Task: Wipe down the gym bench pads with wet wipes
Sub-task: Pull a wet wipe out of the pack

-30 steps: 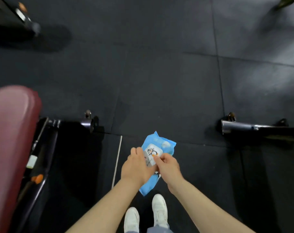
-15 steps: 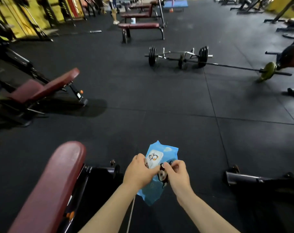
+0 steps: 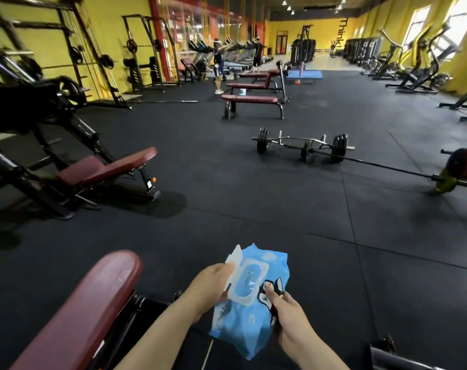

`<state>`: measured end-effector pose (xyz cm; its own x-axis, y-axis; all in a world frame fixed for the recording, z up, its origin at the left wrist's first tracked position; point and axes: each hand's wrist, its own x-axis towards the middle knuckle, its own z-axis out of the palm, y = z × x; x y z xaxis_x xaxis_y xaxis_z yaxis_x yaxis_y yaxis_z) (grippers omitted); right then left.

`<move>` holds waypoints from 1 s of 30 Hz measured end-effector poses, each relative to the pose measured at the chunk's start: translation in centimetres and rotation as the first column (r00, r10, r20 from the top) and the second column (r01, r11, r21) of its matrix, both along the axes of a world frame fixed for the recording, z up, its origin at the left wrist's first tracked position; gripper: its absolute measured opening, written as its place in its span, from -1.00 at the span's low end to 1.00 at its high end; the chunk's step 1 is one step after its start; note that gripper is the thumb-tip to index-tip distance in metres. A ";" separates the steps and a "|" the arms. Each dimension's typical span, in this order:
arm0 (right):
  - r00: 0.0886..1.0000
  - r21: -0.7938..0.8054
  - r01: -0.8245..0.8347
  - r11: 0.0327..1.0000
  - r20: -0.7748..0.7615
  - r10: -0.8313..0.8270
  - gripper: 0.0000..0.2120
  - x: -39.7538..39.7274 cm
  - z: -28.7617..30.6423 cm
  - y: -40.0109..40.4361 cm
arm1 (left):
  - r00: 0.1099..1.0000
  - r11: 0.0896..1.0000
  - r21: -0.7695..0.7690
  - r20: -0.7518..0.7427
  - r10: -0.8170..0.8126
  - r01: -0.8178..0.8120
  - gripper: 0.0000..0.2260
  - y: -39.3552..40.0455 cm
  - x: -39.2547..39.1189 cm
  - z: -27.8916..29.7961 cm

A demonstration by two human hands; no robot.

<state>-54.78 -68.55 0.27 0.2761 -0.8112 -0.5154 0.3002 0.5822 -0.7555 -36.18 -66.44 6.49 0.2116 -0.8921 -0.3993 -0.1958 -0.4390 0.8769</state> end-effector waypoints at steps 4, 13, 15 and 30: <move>1.000 0.010 -0.008 1.000 0.025 0.007 -0.68 -0.9 1.0 -0.6 | 0.994 0.986 -0.131 0.026 0.105 -0.101 -0.78 0.4 0.3 -0.3; 0.992 -0.079 -0.124 0.989 -0.040 0.122 -0.68 -0.6 3.1 -1.4 | 0.868 0.999 0.008 -0.496 -0.027 0.035 -0.48 2.4 -0.4 -2.0; 0.972 -0.135 -0.188 0.973 -0.169 0.165 -0.68 -0.4 3.9 -1.5 | 0.852 0.999 0.040 -0.523 0.036 -0.018 -0.51 2.2 -0.2 -2.2; 0.611 -0.729 -0.567 0.383 -0.685 -0.397 -0.83 -0.3 6.0 -0.8 | 0.970 0.946 -0.229 -0.134 0.204 -0.231 -0.92 1.8 -2.4 -1.4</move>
<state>-55.05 -69.40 6.29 0.3443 -0.8505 0.3977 -0.5641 -0.5260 -0.6365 -38.63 -64.64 5.06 0.3793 -0.9014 -0.2087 -0.0186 -0.2330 0.9723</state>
